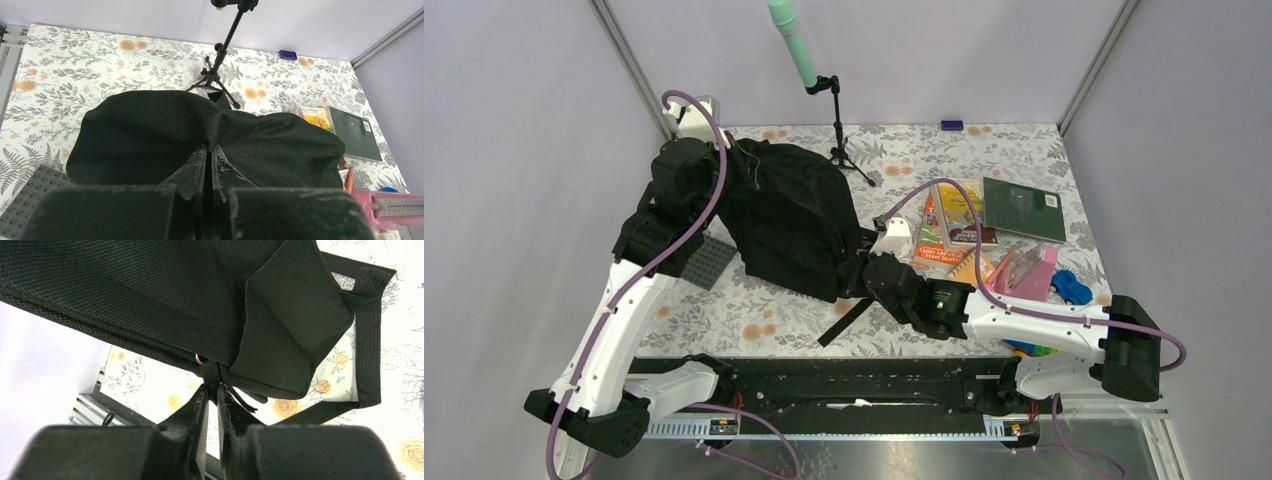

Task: Pack the student bag
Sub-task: Unzip the student bag at the center of the board.

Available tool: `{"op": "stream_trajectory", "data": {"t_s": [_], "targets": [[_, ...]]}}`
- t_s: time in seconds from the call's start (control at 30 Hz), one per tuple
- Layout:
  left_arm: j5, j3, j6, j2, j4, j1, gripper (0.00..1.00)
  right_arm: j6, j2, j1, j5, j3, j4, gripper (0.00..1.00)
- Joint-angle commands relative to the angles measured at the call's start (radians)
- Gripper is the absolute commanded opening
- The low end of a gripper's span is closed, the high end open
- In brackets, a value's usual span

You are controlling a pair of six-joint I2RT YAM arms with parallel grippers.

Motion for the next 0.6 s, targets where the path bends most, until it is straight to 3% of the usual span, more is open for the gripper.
{"op": "stream_trajectory", "data": {"t_s": [0.0, 0.1, 0.57], "targets": [[-0.025, 0.035, 0.016, 0.004, 0.021, 0.011, 0.00, -0.029, 0.011, 0.006, 0.015, 0.040, 0.039, 0.10], [-0.021, 0.033, 0.029, 0.005, 0.025, 0.012, 0.00, -0.060, 0.002, 0.006, 0.017, 0.052, 0.025, 0.00], [0.089, 0.051, 0.084, 0.002, 0.049, 0.007, 0.00, -0.406, 0.033, -0.008, -0.021, 0.486, -0.283, 0.00]]}}
